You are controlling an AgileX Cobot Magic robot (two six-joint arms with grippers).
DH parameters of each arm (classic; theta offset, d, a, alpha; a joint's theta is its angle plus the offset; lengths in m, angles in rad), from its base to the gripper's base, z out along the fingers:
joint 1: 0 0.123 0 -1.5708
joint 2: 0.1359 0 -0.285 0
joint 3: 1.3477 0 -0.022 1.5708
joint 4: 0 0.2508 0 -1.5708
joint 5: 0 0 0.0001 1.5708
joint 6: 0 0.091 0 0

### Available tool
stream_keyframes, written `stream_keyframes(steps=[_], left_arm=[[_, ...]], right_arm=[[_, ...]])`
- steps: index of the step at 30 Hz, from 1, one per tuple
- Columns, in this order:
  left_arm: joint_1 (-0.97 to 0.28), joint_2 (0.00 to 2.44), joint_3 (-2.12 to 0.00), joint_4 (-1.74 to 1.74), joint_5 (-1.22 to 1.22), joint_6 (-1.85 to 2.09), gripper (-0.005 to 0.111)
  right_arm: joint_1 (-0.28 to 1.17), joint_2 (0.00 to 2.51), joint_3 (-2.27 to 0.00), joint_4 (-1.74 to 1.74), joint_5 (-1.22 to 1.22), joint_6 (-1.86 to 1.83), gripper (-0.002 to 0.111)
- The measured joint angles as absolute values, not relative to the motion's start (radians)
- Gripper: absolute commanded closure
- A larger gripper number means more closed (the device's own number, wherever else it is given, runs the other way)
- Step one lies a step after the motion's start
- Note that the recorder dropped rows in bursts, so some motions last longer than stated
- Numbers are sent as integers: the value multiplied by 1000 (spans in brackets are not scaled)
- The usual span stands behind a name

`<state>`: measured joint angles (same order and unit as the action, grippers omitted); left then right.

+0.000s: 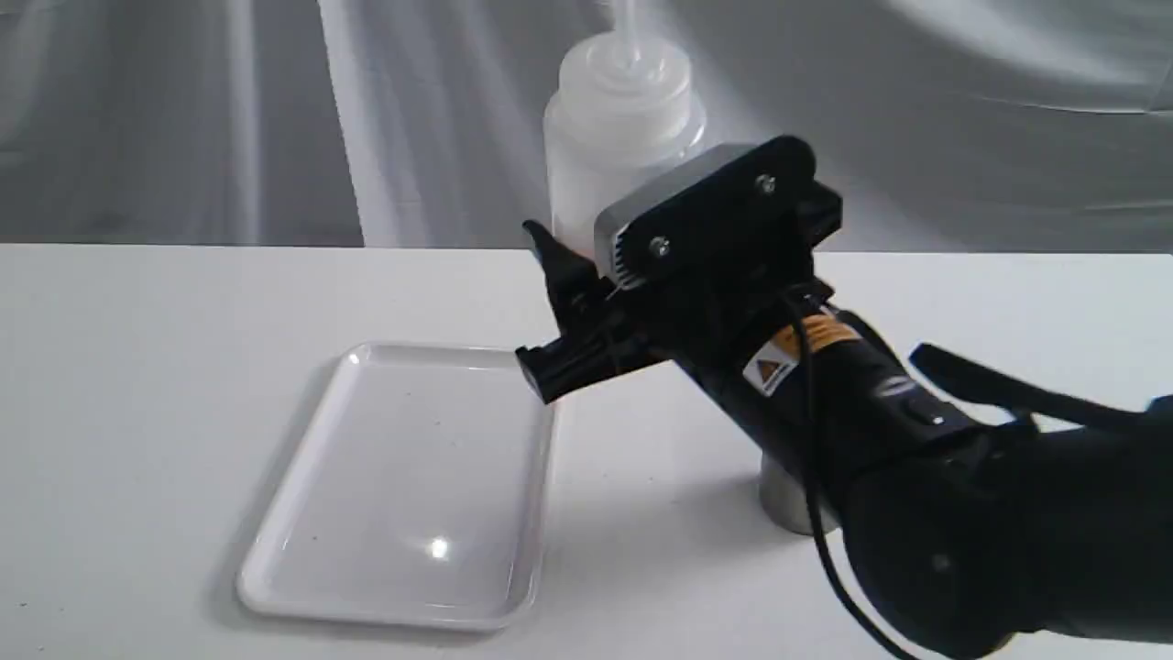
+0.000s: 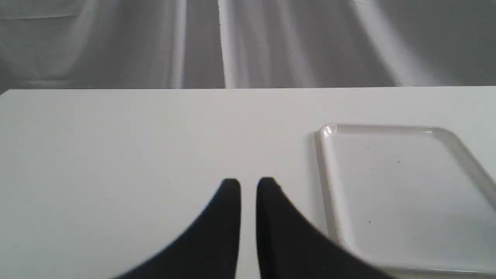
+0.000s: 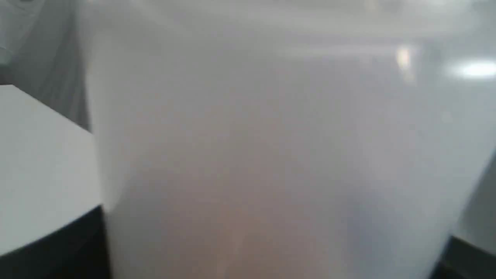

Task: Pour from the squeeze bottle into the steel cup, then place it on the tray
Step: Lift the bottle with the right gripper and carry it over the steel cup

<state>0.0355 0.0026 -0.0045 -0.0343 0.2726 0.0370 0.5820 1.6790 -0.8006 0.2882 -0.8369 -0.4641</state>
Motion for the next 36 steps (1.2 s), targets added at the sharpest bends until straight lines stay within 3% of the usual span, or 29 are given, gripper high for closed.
stream_keyframes(steps=[23,36], left_arm=[[36,3,-4,-34,273,37,98],[36,3,-4,-34,273,37,98]], right_arm=[[582,1233,-799,957,-635,-1394,108],[582,1119,-799,992,-326,-1541,108]])
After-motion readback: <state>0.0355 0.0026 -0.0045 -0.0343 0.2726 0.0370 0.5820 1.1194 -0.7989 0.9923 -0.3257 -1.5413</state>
